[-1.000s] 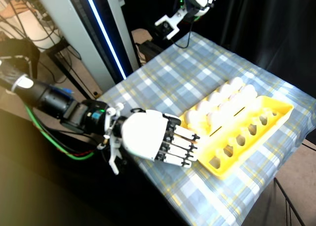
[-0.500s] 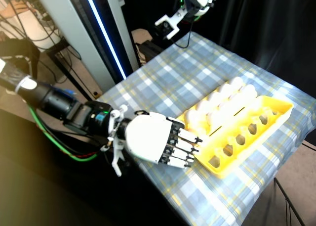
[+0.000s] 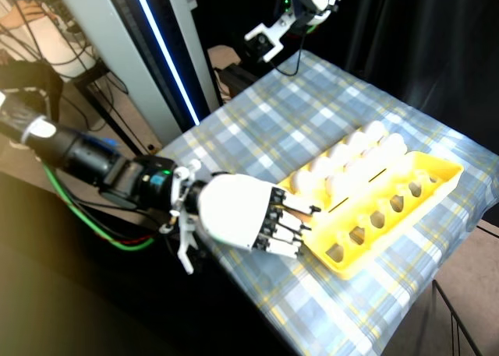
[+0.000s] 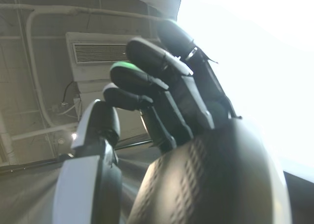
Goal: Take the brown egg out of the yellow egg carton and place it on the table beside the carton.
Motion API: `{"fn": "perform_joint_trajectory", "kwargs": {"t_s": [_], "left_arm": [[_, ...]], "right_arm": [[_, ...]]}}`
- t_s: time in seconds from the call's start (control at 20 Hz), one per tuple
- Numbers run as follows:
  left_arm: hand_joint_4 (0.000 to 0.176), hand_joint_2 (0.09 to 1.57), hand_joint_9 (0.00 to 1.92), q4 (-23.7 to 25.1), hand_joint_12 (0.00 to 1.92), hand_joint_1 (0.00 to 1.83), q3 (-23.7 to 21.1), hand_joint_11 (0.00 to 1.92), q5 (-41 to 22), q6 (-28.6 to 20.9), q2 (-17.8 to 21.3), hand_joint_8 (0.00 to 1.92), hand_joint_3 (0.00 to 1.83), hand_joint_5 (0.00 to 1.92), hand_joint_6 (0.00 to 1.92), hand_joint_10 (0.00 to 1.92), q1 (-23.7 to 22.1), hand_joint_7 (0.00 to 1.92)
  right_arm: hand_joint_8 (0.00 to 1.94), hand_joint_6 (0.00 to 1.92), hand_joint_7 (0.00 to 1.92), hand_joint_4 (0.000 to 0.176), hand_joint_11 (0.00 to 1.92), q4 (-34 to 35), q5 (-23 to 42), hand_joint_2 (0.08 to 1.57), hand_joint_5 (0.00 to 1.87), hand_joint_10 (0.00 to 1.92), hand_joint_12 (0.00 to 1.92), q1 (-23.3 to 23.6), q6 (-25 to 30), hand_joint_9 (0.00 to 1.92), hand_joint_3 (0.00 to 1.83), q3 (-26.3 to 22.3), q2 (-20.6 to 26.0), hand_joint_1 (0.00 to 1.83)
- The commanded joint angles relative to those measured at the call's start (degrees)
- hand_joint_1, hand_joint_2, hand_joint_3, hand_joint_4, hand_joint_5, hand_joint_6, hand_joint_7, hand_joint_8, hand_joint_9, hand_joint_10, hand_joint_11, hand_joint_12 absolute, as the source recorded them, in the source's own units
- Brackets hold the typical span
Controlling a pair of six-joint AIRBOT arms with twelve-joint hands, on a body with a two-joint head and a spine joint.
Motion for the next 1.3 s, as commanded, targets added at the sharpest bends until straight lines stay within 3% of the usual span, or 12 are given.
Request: {"fn": "perform_joint_trajectory", "kwargs": {"t_s": [0.0,0.15,0.5,0.6,0.75,0.8,0.85,0.9,1.0,1.05,1.15,1.25], "left_arm": [[0.000,1.30,0.79,2.2,1.03,0.88,-0.4,0.56,-4.7,-0.6,-0.3,1.23,0.00,0.88,1.21,1.14,-1.2,0.92],[0.000,1.31,0.84,2.2,0.99,0.84,-0.4,0.62,-4.7,-0.6,-0.3,1.34,0.00,0.85,1.42,1.08,-1.2,0.92],[0.000,1.29,0.86,2.2,1.01,0.88,-0.4,0.63,-4.7,-0.8,-0.3,1.35,0.00,0.88,1.59,1.06,-1.2,0.95],[0.000,1.29,0.88,2.2,0.95,0.86,-0.4,0.68,-4.7,-0.8,-0.3,1.36,0.00,0.89,1.57,1.06,-1.2,0.96],[0.000,1.30,0.82,2.2,1.12,0.87,-0.4,0.59,-4.7,-0.8,-0.3,1.41,0.00,0.87,1.59,1.16,-1.2,0.92],[0.000,1.28,0.81,2.2,1.11,0.90,-0.4,0.59,-4.7,-0.8,-0.3,1.35,0.00,0.90,1.52,1.10,-1.2,0.93],[0.000,1.28,0.82,2.2,1.10,0.88,-0.4,0.60,-4.7,-0.8,-0.3,1.31,0.00,0.91,1.46,1.04,-1.2,0.93],[0.000,1.29,0.83,2.2,1.09,0.89,-0.4,0.62,-4.7,-0.8,-0.3,1.29,0.00,0.92,1.42,1.08,-1.2,0.94],[0.000,1.29,0.83,2.2,1.09,0.86,-0.4,0.58,-4.7,-0.8,-0.3,1.30,0.00,0.89,1.47,1.10,-1.2,0.93],[0.000,1.29,0.83,2.2,1.10,0.86,-0.4,0.58,-4.7,-0.8,-0.3,1.32,0.00,0.87,1.50,1.11,-1.2,0.93],[0.000,1.30,0.80,2.2,1.16,0.89,-0.4,0.59,-4.7,-0.8,-0.3,1.42,0.00,0.85,1.61,1.22,-1.2,0.91],[0.000,1.29,0.79,2.2,1.16,0.91,-0.4,0.63,-4.7,-0.8,-0.3,1.44,0.00,0.84,1.56,1.29,-1.2,0.89]], "right_arm": [[0.00,1.10,1.08,0.039,0.80,0.2,9.0,1.16,0.90,0.00,0.85,0.9,0.4,1.13,0.00,-0.3,0.3,1.03],[0.00,0.14,1.04,0.000,0.77,-0.1,10.0,1.15,0.92,0.01,0.80,0.9,0.4,1.09,0.00,-1.1,1.0,0.86],[0.00,0.00,1.05,0.000,0.82,-2.0,13.0,1.15,0.96,0.00,0.79,0.9,-1.4,1.12,0.00,-6.4,4.9,0.83],[0.01,1.03,1.15,0.019,0.85,-2.9,14.7,1.15,0.92,0.01,0.95,0.7,-2.7,1.21,0.00,-8.8,6.5,1.03],[0.00,1.12,1.16,0.070,0.87,-4.3,17.7,1.16,0.89,0.01,0.93,-0.9,-2.7,1.23,0.00,-11.5,8.2,1.01],[0.00,0.43,1.15,0.000,0.87,-4.7,18.5,1.16,0.87,0.01,0.93,-1.6,-2.7,1.22,0.00,-12.3,8.6,0.85],[0.00,0.91,1.17,0.044,0.88,-4.8,19.6,1.14,0.92,0.01,0.96,-2.5,-3.0,1.24,0.00,-13.1,8.8,0.99],[0.00,0.36,1.16,0.000,0.87,-4.9,20.5,1.15,0.87,0.00,0.98,-3.4,-3.1,1.24,0.00,-13.9,9.0,0.84],[0.00,1.09,1.15,0.032,0.90,-5.6,21.7,1.16,0.89,0.01,0.88,-5.1,-3.1,1.23,0.01,-15.3,9.1,1.02],[0.00,1.14,1.16,0.000,0.92,-5.8,21.9,1.17,0.87,0.01,0.86,-5.7,-3.1,1.24,0.00,-15.7,9.0,1.05],[0.00,0.15,1.17,0.000,0.95,-6.4,22.0,1.16,0.89,0.00,0.81,-7.0,-3.4,1.24,0.00,-16.1,8.3,0.87],[0.00,0.02,1.16,0.000,0.95,-6.3,21.6,1.18,0.92,0.00,0.80,-8.4,-3.4,1.24,0.00,-15.9,7.2,0.85]]}}
